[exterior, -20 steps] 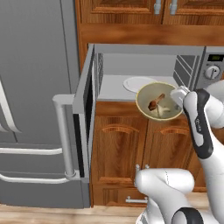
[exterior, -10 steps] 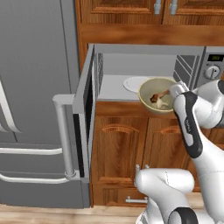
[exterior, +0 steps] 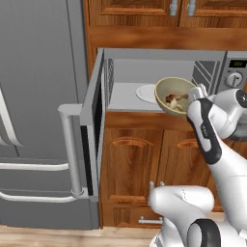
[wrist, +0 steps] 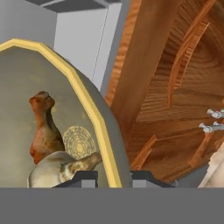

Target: Place the bowl containing the chicken drumstick and mushroom in the microwave. Close the microwave door and press the start button to microwave the meal.

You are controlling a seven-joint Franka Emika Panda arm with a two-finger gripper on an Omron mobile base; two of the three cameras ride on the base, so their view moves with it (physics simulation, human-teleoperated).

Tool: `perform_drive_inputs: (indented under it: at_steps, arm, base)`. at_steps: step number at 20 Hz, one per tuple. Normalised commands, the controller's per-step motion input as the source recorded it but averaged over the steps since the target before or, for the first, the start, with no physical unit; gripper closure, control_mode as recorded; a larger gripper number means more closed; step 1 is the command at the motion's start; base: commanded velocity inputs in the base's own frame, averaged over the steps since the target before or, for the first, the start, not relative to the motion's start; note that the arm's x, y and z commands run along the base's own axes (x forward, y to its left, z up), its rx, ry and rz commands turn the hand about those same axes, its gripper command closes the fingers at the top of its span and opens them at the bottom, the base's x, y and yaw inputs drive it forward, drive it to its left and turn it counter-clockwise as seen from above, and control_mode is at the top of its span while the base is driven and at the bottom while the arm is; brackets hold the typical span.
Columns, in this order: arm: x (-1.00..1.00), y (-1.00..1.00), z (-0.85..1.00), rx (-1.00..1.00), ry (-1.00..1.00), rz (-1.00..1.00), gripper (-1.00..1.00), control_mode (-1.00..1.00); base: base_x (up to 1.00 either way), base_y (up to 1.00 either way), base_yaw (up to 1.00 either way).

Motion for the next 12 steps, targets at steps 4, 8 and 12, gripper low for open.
perform_drive_inputs:
  at_steps: [4, 8, 12]
  arm:
    - [0.45, 0.0, 0.0, 0.05, -0.03, -0.1, 1.0, -1.0]
    - [0.52, 0.0, 0.0, 0.0, 0.0, -0.08, 1.0, -1.0]
    - [0.49, 0.0, 0.0, 0.0, 0.0, -0.06, 1.0, -1.0]
  base:
    - [0.0, 0.0, 0.0]
    - [0.0, 0.0, 0.0]
    - [0.0, 0.0, 0.0]
